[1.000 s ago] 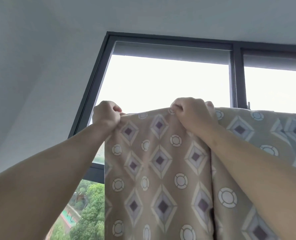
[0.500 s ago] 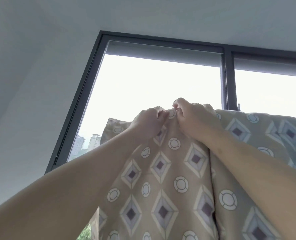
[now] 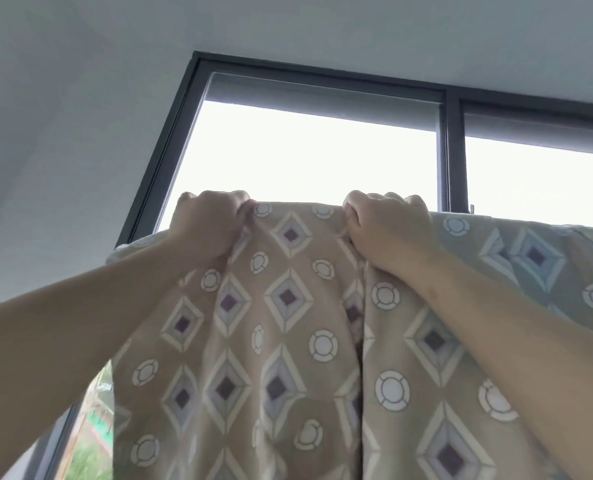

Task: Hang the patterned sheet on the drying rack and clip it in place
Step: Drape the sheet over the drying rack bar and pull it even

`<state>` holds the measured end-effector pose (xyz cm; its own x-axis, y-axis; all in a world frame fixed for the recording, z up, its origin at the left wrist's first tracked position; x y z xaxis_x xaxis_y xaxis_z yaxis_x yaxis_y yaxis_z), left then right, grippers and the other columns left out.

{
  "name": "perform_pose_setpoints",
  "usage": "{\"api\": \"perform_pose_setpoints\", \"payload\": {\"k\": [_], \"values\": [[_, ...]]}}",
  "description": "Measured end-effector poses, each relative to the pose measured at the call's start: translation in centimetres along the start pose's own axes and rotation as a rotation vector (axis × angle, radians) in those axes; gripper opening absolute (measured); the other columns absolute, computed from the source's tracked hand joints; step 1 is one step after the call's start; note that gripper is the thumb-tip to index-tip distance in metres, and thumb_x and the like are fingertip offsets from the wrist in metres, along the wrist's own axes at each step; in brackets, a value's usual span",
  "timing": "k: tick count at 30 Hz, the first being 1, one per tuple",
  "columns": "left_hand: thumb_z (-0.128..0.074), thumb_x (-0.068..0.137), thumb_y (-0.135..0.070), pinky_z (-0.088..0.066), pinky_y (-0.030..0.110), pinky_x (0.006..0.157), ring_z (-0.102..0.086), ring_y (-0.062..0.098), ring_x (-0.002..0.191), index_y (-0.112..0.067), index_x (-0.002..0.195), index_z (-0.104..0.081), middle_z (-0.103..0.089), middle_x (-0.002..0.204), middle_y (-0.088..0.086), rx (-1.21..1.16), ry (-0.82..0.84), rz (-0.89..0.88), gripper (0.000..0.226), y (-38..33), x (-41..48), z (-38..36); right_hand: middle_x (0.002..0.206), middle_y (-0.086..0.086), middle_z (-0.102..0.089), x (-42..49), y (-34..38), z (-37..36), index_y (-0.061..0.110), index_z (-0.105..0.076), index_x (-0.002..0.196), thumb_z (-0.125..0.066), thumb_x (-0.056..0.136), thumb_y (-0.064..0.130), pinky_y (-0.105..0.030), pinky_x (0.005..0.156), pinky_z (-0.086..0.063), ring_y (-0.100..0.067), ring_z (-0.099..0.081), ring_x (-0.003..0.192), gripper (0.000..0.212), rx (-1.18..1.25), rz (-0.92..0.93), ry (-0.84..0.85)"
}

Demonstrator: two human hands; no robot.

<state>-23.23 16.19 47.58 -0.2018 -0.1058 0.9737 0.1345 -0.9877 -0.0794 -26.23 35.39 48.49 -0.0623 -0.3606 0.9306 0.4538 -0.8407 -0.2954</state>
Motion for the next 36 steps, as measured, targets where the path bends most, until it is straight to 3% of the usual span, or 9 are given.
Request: {"api": "perform_pose_setpoints", "payload": {"k": [4, 7, 11, 18, 23, 25, 28, 31, 36], "values": [[-0.030, 0.098, -0.027, -0.028, 0.040, 0.087, -0.051, 0.023, 0.084, -0.017, 0.094, -0.058, -0.063, 0.088, 0.001, -0.015, -0.023, 0.111, 0.029, -0.9, 0.0, 0.1, 0.089, 0.002, -0.054, 0.2, -1.5, 0.0, 0.020, -0.054, 0.095, -0.028, 0.094, 0.027, -0.041, 0.085, -0.025, -0.021, -0.040, 0.088, 0.028, 0.045, -0.092, 0.083], [-0.035, 0.095, -0.021, -0.029, 0.036, 0.089, -0.056, 0.022, 0.098, -0.018, 0.109, -0.059, -0.066, 0.099, 0.000, -0.170, -0.140, -0.004, 0.027, -7.3, 0.1, 1.4, 0.088, -0.001, -0.057, -0.3, -2.8, 0.5, 0.019, -0.054, 0.087, -0.031, 0.091, 0.029, -0.042, 0.088, -0.028, -0.025, -0.047, 0.091, 0.026, 0.051, -0.127, 0.091], [-0.028, 0.099, -0.030, -0.030, 0.035, 0.090, -0.052, 0.024, 0.107, -0.017, 0.111, -0.060, -0.062, 0.112, 0.006, -0.304, 0.097, -0.060, 0.036, -14.1, 0.3, -1.8, 0.099, -0.005, -0.063, -1.0, -4.0, 0.5, 0.017, -0.059, 0.099, -0.036, 0.090, 0.032, -0.040, 0.092, -0.032, -0.026, -0.053, 0.099, 0.028, 0.085, -0.133, 0.138], [-0.016, 0.098, -0.042, -0.029, 0.038, 0.087, -0.055, 0.025, 0.095, -0.015, 0.096, -0.055, -0.059, 0.097, 0.001, -0.080, -0.122, -0.096, 0.047, -15.0, -0.5, -1.9, 0.096, -0.005, -0.058, -2.3, -5.7, 1.1, 0.013, -0.056, 0.098, -0.031, 0.093, 0.023, -0.039, 0.087, -0.033, -0.026, -0.051, 0.102, 0.027, 0.063, -0.090, 0.039], [-0.003, 0.090, -0.046, -0.031, 0.039, 0.083, -0.055, 0.026, 0.085, -0.014, 0.083, -0.054, -0.048, 0.076, -0.003, -0.032, -0.200, -0.070, 0.061, -15.5, -0.7, -2.0, 0.079, -0.001, -0.049, -2.3, -8.1, 1.4, 0.016, -0.053, 0.088, -0.032, 0.094, 0.022, -0.034, 0.075, -0.029, -0.027, -0.048, 0.082, 0.023, 0.063, -0.143, -0.014], [0.001, 0.088, -0.046, -0.031, 0.039, 0.083, -0.055, 0.026, 0.083, -0.014, 0.082, -0.054, -0.043, 0.074, -0.005, -0.022, -0.209, -0.080, 0.064, -15.4, -0.8, -1.9, 0.073, 0.000, -0.048, -2.6, -10.2, 1.8, 0.016, -0.053, 0.086, -0.032, 0.094, 0.021, -0.036, 0.079, -0.031, -0.026, -0.046, 0.078, 0.023, 0.060, -0.192, -0.012], [-0.006, 0.094, -0.043, -0.030, 0.039, 0.086, -0.054, 0.026, 0.086, -0.013, 0.086, -0.055, -0.044, 0.077, -0.005, -0.024, -0.188, -0.062, 0.058, -14.8, -0.5, -2.1, 0.069, 0.001, -0.047, -3.5, -14.9, 2.5, 0.016, -0.056, 0.087, -0.032, 0.094, 0.021, -0.042, 0.094, -0.033, -0.026, -0.044, 0.079, 0.025, 0.049, -0.316, 0.028], [-0.016, 0.099, -0.037, -0.028, 0.039, 0.088, -0.052, 0.024, 0.087, -0.013, 0.086, -0.054, -0.046, 0.078, -0.005, -0.047, -0.168, -0.044, 0.047, -14.9, -0.5, -2.3, 0.084, -0.005, -0.055, -4.2, -18.2, 3.1, 0.014, -0.063, 0.090, -0.035, 0.092, 0.019, -0.045, 0.097, -0.031, -0.025, -0.042, 0.083, 0.028, 0.054, -0.408, 0.058], [-0.024, 0.094, -0.027, -0.027, 0.038, 0.085, -0.045, 0.023, 0.082, -0.015, 0.059, -0.037, -0.038, 0.064, -0.004, -0.090, -0.153, 0.070, 0.038, -14.8, 0.0, -2.1, 0.088, 0.000, -0.060, -4.7, -18.2, 2.6, 0.021, -0.058, 0.093, -0.033, 0.092, 0.022, -0.044, 0.094, -0.027, -0.024, -0.046, 0.086, 0.025, 0.078, -0.400, 0.093]]}}
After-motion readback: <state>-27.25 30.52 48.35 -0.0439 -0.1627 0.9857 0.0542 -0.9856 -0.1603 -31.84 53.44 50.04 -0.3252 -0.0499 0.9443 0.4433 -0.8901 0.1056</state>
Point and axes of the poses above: each hand's wrist, its own x-axis towards the middle knuckle, its own z-axis out of the back of the hand, y = z × x, the point moved 10 cm from there along x, towards the middle knuckle
